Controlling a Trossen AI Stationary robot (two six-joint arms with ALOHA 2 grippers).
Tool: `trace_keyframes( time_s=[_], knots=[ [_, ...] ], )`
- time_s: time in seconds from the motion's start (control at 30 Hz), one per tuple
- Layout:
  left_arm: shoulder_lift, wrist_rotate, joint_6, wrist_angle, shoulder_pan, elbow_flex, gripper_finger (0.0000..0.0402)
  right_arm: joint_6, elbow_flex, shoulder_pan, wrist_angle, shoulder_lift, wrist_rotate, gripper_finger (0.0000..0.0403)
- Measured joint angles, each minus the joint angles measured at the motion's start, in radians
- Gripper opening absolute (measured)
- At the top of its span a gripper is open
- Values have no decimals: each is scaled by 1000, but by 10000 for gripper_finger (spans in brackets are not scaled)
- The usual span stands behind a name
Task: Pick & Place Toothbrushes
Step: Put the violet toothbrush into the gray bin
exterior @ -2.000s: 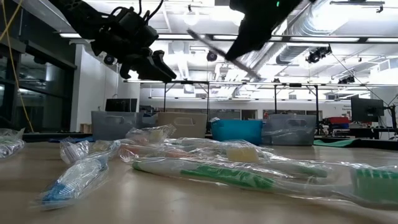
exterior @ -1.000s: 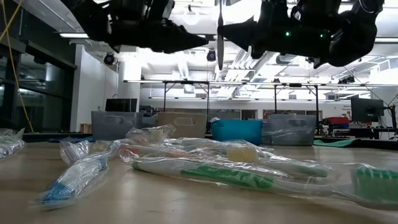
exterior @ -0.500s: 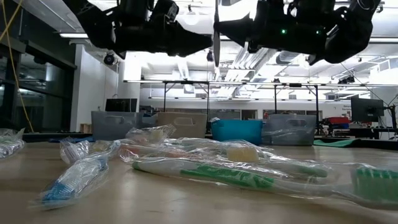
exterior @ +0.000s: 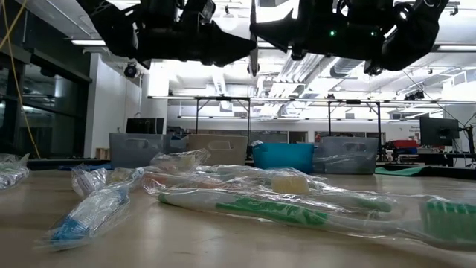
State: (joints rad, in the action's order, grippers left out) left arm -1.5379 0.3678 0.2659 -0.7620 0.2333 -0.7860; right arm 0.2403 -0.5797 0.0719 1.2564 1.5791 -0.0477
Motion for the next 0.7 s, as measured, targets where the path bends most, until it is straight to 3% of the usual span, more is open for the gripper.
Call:
trace_keyframes(
  time_s=[0.17,0.57,0.7],
  knots=[
    [0,-4,-8,-30,0,0,131,-1,0,0,-3,0,-1,10],
    [0,-7,13,-24,0,0,16,-3,0,0,-10,0,2,10],
    [0,-6,21,-20,0,0,17,-4,0,0,-11,0,2,20]
  ],
)
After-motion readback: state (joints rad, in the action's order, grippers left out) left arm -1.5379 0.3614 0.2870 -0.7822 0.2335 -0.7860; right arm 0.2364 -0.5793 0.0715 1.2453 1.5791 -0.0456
